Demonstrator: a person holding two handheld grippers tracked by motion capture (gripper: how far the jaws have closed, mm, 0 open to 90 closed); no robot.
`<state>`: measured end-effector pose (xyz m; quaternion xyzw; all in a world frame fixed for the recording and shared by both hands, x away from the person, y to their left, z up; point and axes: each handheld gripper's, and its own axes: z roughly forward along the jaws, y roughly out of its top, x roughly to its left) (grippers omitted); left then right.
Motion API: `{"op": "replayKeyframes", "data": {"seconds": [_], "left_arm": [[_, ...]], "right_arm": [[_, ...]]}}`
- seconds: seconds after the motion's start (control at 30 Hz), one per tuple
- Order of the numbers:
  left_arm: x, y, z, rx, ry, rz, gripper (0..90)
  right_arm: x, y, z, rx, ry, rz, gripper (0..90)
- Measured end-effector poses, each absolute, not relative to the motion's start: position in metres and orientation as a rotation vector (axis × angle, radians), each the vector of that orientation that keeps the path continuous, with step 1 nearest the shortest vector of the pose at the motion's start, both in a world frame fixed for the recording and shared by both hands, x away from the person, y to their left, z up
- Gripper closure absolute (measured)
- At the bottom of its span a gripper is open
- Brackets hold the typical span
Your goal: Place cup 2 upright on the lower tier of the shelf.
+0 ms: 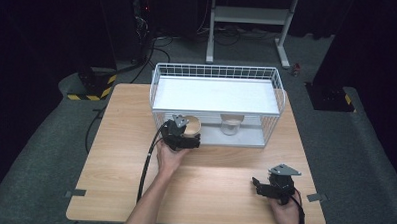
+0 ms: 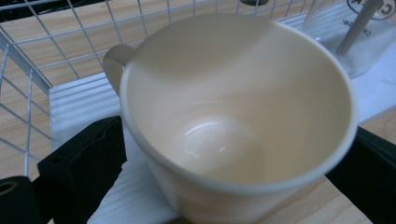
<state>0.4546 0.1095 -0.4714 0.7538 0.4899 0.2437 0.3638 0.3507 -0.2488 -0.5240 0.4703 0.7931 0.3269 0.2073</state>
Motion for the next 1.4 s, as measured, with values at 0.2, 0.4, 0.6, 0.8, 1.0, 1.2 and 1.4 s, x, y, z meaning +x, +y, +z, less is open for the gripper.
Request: {"op": "replayKeyframes", "data": {"seconds": [0.2, 0.4, 0.6, 0.8, 1.0, 1.2, 1.4], "left_arm": [[0.447, 0.113, -0.472, 1.955, 1.261, 0.621, 6.9], [0.44, 0.115, -0.476, 1.949, 1.27, 0.626, 10.6], [0.436, 0.113, -0.479, 1.957, 1.27, 0.641, 15.9], [0.434, 0.111, -0.483, 1.96, 1.279, 0.643, 21.0], [0.435, 0.11, -0.483, 1.954, 1.292, 0.651, 24.5], [0.439, 0.109, -0.482, 1.969, 1.313, 0.666, 28.2], [0.445, 0.107, -0.482, 1.949, 1.331, 0.676, 33.4]], "right_arm": [[0.351, -0.249, -0.524, 1.307, 2.209, 0.911, 19.1], [0.351, -0.249, -0.524, 1.309, 2.208, 0.911, 19.1], [0.351, -0.249, -0.524, 1.309, 2.208, 0.91, 19.1], [0.351, -0.249, -0.524, 1.309, 2.208, 0.91, 19.1], [0.351, -0.249, -0.524, 1.309, 2.208, 0.91, 19.1], [0.351, -0.249, -0.524, 1.31, 2.208, 0.911, 19.0], [0.351, -0.249, -0.524, 1.308, 2.209, 0.911, 19.0]]}}
